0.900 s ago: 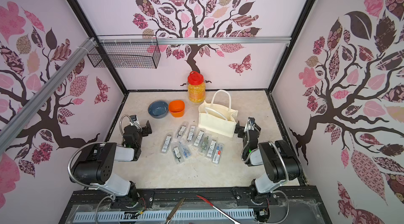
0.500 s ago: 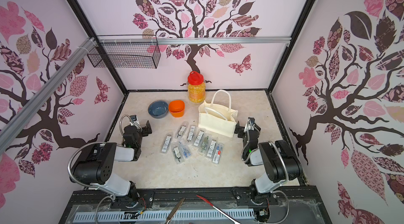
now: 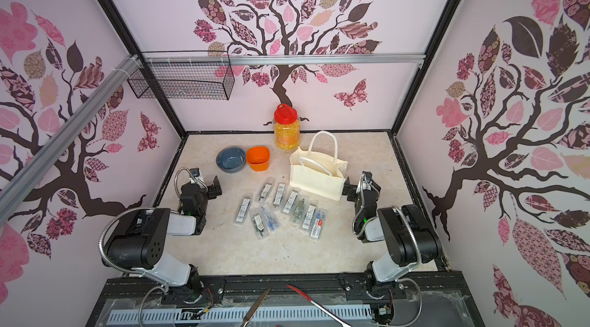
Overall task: Put the compass set into the canvas bag
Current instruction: Pick up the compass set at the center of the board.
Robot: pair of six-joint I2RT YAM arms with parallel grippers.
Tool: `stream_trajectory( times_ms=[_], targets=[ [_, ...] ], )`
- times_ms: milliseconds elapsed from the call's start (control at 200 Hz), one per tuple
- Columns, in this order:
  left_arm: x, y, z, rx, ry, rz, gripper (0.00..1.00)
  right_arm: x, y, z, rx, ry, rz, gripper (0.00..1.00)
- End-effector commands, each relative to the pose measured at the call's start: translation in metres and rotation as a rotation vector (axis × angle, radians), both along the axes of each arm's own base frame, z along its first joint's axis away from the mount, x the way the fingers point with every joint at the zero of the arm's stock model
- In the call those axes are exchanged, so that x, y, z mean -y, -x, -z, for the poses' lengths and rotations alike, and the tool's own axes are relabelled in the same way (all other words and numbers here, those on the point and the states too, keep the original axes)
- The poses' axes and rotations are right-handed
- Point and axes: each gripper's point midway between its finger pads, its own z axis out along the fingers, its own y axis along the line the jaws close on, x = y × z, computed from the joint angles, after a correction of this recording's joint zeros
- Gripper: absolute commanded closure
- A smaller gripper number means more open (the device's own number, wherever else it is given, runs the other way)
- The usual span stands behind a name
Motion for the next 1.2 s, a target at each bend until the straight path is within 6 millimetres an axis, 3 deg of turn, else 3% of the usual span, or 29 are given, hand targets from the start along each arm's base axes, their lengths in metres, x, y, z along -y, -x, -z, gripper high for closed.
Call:
stream_trajectory(
  times_ms=[0,210,305,415,485,580,800,950,1070,1195],
  targets=[
    [0.001,-0.002,-0.007,0.027,0.003,0.000,0.03,0.010,-0.001,-0.014,0.051,-0.008,0.055,0.00],
    [-0.010,0.000,-0.030,0.032,0.002,-0.070,0.02,0.013,-0.003,-0.044,-0.016,-0.024,0.083,0.00],
    [-0.019,0.008,-0.045,0.060,0.008,-0.124,0.02,0.013,0.004,-0.065,-0.038,-0.051,0.085,0.00],
    [-0.025,0.010,-0.049,-0.029,0.078,-0.190,0.02,0.009,0.017,-0.084,-0.109,-0.100,0.069,0.00],
    [-0.019,0.007,-0.052,-0.123,0.166,-0.194,0.03,0.001,0.025,-0.096,-0.191,-0.159,0.040,0.00],
    [0.005,0.002,-0.060,-0.209,0.282,-0.104,0.06,-0.011,0.042,-0.105,-0.337,-0.285,0.039,0.01],
    [0.044,0.004,-0.092,-0.273,0.411,0.054,0.08,-0.050,0.094,-0.086,-0.668,-0.456,-0.046,0.12],
    [0.058,0.009,-0.091,-0.330,0.415,0.106,0.08,-0.084,0.124,-0.048,-0.854,-0.513,-0.119,0.17],
    [0.069,0.010,-0.088,-0.352,0.409,0.147,0.08,-0.098,0.135,-0.015,-0.966,-0.571,-0.141,0.23],
    [0.072,0.012,-0.083,-0.379,0.389,0.158,0.08,-0.102,0.136,0.000,-1.021,-0.581,-0.144,0.23]
  ],
)
